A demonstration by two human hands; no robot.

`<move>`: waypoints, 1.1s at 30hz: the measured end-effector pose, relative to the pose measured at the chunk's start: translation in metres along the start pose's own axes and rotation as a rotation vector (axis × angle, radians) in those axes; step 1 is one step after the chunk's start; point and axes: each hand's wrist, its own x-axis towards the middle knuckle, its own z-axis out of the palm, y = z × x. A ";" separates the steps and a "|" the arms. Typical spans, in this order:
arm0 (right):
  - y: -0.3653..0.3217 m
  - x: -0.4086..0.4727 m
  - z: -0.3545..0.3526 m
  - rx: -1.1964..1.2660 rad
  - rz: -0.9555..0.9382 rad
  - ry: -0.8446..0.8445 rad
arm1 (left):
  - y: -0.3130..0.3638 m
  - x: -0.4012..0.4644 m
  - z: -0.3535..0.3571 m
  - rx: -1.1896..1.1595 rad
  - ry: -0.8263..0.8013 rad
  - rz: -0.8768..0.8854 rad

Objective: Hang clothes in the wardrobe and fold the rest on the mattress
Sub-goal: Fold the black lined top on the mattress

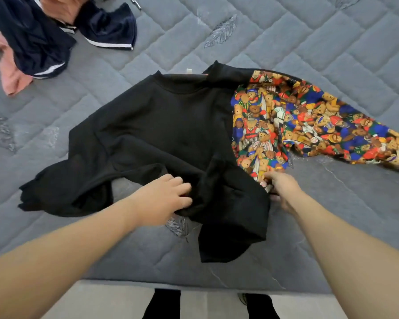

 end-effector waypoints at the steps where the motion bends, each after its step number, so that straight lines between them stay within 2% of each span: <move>1: 0.002 -0.008 0.004 -0.008 -0.012 -0.065 | 0.002 -0.021 0.002 0.048 -0.227 0.030; 2: 0.006 -0.015 0.008 -0.040 -0.037 -0.134 | 0.002 -0.040 0.006 0.086 -0.490 -0.019; 5: 0.022 -0.042 0.021 -0.079 -0.071 -0.387 | 0.006 -0.067 0.011 0.160 -1.189 -0.389; 6: 0.026 -0.050 0.023 -0.078 -0.081 -0.440 | 0.008 -0.063 0.010 0.116 -1.328 -0.457; 7: 0.028 -0.057 0.025 -0.068 -0.103 -0.459 | 0.010 -0.056 0.006 0.029 -1.379 -0.484; 9: 0.024 -0.065 0.022 0.038 -0.148 -0.418 | 0.012 -0.038 -0.006 -0.197 -1.297 -0.520; 11: 0.015 -0.067 0.009 0.164 -0.166 -0.352 | 0.011 -0.030 -0.005 -0.508 -1.137 -0.720; 12: 0.010 -0.065 -0.002 0.162 -0.184 -0.320 | 0.011 -0.030 -0.001 -0.699 -1.029 -0.859; 14: 0.002 -0.059 -0.029 0.058 -0.237 -0.308 | 0.022 -0.030 0.008 -0.989 -0.665 -1.044; 17: -0.002 -0.054 -0.065 -0.197 -0.240 -0.428 | 0.043 -0.026 0.031 -1.020 -0.110 -1.130; 18: 0.002 -0.055 -0.070 -0.365 -0.247 -0.512 | 0.047 -0.028 0.035 -1.011 -0.065 -1.087; 19: 0.009 -0.059 -0.070 -0.595 -0.238 -0.589 | 0.052 -0.030 0.037 -1.018 -0.129 -1.018; 20: 0.017 -0.062 -0.067 -0.824 -0.204 -0.624 | 0.055 -0.035 0.039 -1.013 -0.265 -0.938; 22: 0.031 -0.064 -0.056 -1.110 -0.208 -0.594 | 0.064 -0.043 0.036 -0.869 -0.680 -0.803; 24: 0.033 -0.062 -0.046 -1.148 -0.237 -0.522 | 0.072 -0.043 0.030 -0.581 -1.162 -0.656; 25: 0.030 -0.062 -0.045 -1.156 -0.230 -0.496 | 0.075 -0.039 0.028 -0.454 -1.336 -0.592; 26: 0.025 -0.062 -0.048 -1.177 -0.200 -0.473 | 0.076 -0.034 0.026 -0.402 -1.405 -0.602; 27: 0.019 -0.061 -0.055 -1.196 -0.133 -0.462 | 0.074 -0.025 0.023 -0.407 -1.356 -0.657; 28: 0.013 -0.061 -0.065 -1.193 -0.010 -0.459 | 0.070 -0.014 0.020 -0.430 -1.192 -0.733; 30: 0.005 -0.058 -0.090 -1.142 0.257 -0.458 | 0.057 0.017 0.011 -0.482 -0.709 -0.794; 31: 0.006 -0.056 -0.103 -1.129 0.336 -0.444 | 0.052 0.035 0.004 -0.494 -0.514 -0.802; 33: 0.012 -0.052 -0.123 -1.225 0.372 -0.448 | 0.048 0.073 -0.011 -0.515 -0.306 -0.823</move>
